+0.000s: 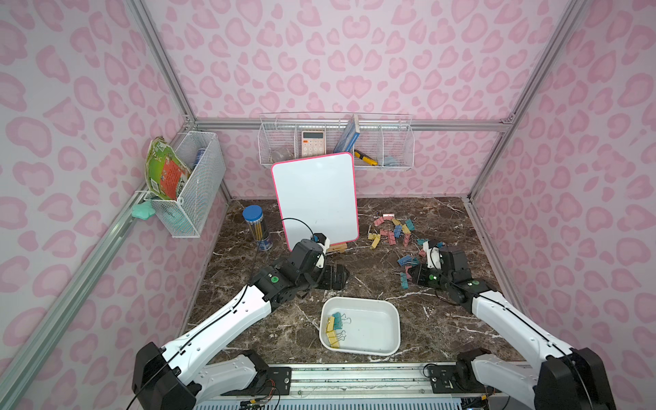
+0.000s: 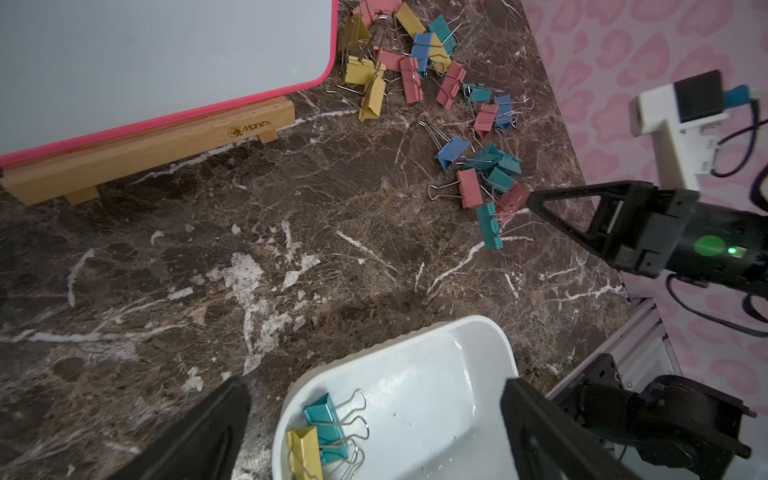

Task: Put the binder clips in the storage box
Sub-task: Pick up the binder clip at the center of the board.

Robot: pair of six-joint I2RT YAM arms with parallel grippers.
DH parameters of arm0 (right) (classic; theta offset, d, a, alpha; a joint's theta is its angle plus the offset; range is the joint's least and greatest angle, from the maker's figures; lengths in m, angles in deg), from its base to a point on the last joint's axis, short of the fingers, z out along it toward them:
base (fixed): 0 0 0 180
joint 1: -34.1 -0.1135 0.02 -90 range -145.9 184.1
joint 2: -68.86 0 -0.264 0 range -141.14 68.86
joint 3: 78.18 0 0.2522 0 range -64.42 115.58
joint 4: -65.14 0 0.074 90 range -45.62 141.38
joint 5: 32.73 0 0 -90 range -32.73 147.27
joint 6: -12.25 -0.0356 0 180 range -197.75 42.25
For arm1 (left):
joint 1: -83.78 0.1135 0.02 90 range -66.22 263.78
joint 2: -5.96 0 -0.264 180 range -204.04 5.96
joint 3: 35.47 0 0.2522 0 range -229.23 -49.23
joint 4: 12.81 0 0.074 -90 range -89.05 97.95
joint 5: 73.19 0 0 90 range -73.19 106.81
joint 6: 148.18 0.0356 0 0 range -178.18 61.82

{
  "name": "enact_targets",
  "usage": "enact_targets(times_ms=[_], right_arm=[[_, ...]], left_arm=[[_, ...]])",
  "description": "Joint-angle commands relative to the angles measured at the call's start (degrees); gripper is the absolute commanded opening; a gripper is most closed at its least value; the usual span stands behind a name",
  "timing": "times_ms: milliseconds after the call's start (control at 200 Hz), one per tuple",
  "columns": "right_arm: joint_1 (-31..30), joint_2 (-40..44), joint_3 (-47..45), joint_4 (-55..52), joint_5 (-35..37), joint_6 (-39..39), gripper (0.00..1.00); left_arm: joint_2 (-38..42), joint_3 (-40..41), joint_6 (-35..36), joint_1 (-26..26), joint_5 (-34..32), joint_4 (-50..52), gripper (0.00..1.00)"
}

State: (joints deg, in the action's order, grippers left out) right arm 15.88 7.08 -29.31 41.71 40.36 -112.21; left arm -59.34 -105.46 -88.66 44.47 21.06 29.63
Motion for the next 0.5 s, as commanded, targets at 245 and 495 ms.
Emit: enact_targets(times_ms=[245,495], right_arm=[[-19.21,5.20,0.22,3.11,2.17,-14.82,0.00],[-36.29,-1.76,4.50,4.93,7.14,-20.32,0.00]], left_arm=[[3.07,1.54,-5.28,0.80,-10.85,0.33,0.99],[7.17,4.33,-8.57,2.28,-15.53,0.68,0.99]])
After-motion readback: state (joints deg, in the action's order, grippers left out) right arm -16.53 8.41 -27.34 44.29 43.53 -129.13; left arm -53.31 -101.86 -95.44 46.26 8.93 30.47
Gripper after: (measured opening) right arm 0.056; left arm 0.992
